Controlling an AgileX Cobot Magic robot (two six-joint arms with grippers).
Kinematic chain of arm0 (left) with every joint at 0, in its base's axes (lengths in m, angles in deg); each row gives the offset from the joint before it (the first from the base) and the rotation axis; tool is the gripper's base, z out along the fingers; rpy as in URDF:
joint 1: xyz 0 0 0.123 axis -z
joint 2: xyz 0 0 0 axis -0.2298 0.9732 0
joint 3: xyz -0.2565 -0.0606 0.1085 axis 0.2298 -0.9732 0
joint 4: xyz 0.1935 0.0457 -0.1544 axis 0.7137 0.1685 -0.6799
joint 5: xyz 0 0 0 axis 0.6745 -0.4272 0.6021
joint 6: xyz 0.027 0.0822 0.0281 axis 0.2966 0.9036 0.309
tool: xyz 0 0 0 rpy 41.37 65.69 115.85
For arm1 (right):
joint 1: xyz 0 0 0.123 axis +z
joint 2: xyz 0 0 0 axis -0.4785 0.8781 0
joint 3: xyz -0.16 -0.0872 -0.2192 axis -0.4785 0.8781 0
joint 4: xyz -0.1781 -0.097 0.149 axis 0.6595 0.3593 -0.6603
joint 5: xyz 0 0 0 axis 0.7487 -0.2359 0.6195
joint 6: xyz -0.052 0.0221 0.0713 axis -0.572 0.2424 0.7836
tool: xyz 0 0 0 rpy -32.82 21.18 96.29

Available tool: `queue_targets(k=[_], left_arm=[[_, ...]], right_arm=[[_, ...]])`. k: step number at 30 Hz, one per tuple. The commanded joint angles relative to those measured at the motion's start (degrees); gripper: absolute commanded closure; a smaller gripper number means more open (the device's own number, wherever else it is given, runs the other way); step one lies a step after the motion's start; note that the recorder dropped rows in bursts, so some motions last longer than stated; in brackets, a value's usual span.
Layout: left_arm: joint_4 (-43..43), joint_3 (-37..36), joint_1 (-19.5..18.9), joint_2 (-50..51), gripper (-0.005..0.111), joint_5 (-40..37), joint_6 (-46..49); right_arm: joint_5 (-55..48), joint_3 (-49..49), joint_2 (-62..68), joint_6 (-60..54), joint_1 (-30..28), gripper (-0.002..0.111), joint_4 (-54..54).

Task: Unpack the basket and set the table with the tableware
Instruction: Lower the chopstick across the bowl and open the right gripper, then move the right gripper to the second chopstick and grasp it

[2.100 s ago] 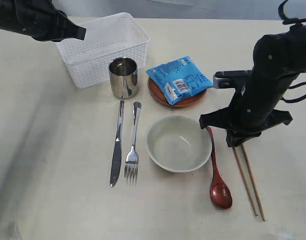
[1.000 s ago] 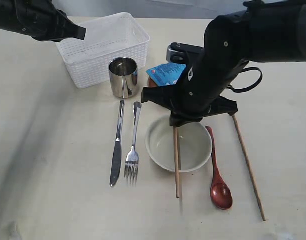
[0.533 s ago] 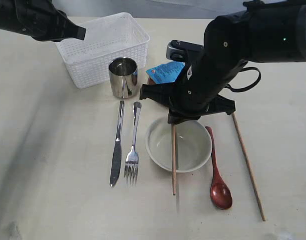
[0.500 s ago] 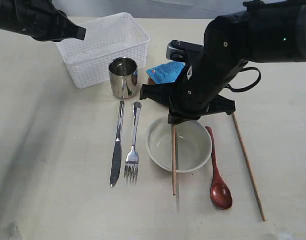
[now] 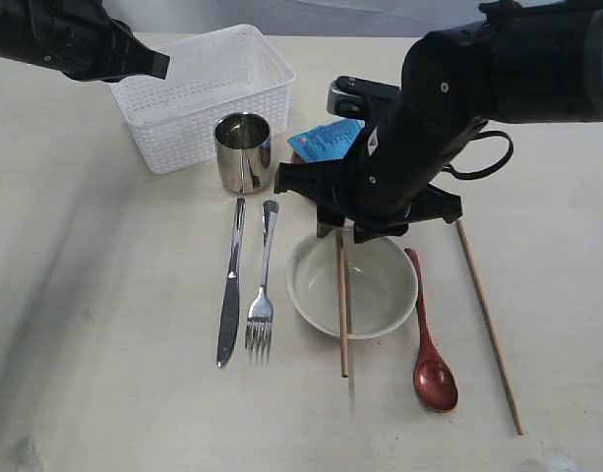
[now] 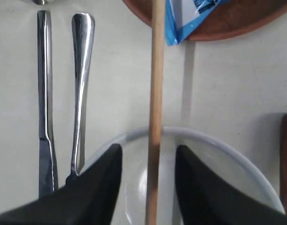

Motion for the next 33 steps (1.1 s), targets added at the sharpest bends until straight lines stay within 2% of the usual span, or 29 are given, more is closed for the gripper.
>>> queue_targets(k=[1, 6, 12, 20, 23, 27, 30, 33], left_arm=[[-0.56, -0.56, -0.03, -0.5, 0.107, 0.36, -0.1], [-0.56, -0.56, -0.03, -0.5, 0.107, 0.36, -0.1], [-0.56, -0.56, -0.03, -0.5, 0.107, 0.36, -0.1], [-0.56, -0.56, -0.03, -0.5, 0.107, 0.36, -0.1], [-0.56, -0.56, -0.03, -0.5, 0.107, 0.36, -0.1], [-0.56, -0.56, -0.03, -0.5, 0.107, 0.36, -0.1], [-0.56, -0.56, -0.03, -0.5, 0.107, 0.36, -0.1], [-0.56, -0.56, -0.03, -0.5, 0.107, 0.36, -0.1]], right_arm=[[1.43, -0.13, 0.0, -0.16, 0.11, 0.054, 0.81], [1.13, -0.47, -1.61, -2.18, 0.01, 0.054, 1.77], [-5.63, -0.88, -8.86, -1.3, -0.59, 0.054, 8.87], [-15.9, 1.02, -14.03, -0.63, -7.87, 0.054, 15.21], [-13.48, 5.48, -13.92, -0.63, -11.59, 0.054, 16.4], [-4.25, 13.79, -13.92, -1.58, -16.85, 0.056, 17.2], [3.71, 18.75, -13.92, -3.3, -18.85, 0.066, 17.21], [7.53, 21.45, -12.57, -5.15, -19.35, 0.074, 16.97]])
